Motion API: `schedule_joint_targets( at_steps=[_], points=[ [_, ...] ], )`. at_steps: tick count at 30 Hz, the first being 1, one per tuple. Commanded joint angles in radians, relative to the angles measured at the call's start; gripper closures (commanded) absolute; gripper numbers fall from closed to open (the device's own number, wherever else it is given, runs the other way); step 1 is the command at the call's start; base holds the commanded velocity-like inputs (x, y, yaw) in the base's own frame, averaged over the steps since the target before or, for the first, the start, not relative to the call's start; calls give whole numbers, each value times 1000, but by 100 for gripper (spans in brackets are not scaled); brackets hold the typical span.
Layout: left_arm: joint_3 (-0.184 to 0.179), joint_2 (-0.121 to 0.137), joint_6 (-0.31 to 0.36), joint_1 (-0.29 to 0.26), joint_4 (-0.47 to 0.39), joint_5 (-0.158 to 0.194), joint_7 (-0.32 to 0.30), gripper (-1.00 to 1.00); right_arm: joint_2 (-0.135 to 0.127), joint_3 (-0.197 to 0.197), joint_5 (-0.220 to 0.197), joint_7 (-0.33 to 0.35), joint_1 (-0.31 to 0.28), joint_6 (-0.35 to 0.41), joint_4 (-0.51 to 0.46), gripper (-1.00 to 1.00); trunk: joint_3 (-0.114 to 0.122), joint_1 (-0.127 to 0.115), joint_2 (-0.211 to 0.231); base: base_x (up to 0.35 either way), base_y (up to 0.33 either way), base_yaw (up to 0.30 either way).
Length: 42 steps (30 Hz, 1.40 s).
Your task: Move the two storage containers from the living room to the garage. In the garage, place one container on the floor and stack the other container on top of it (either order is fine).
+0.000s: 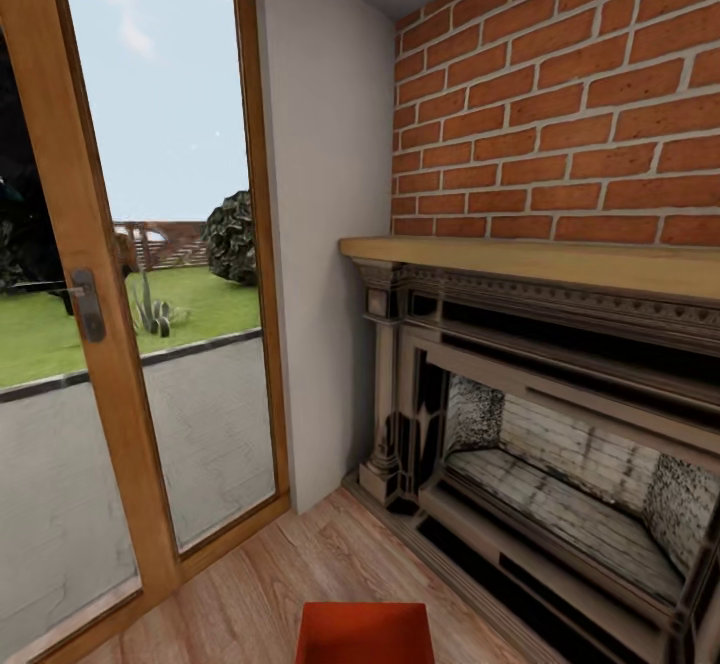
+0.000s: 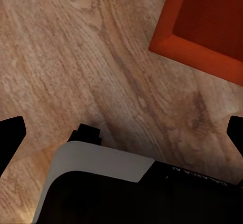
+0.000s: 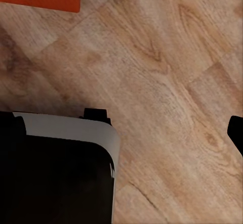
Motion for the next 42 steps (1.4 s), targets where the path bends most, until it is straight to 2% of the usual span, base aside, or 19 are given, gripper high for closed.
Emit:
schedule_joint_targets(
  at_steps=[1,12,42],
  points=[
    [-2,1,-1,-1,1,4,1,-100,0,8,5,-5,-1,-4,3,-100,-1,0,-1,0,0,0],
    [-2,8,-7,-1,-2,-2,1,-100,1,7,4,-6,-1,-3,3,-100,-5,0,-1,0,0,0],
    [-3,7,-7,-1,-4,-7,1,-100,-2,10,11,1,-1,-3,3,-100,-52,0,-1,0,0,0]
  ],
)
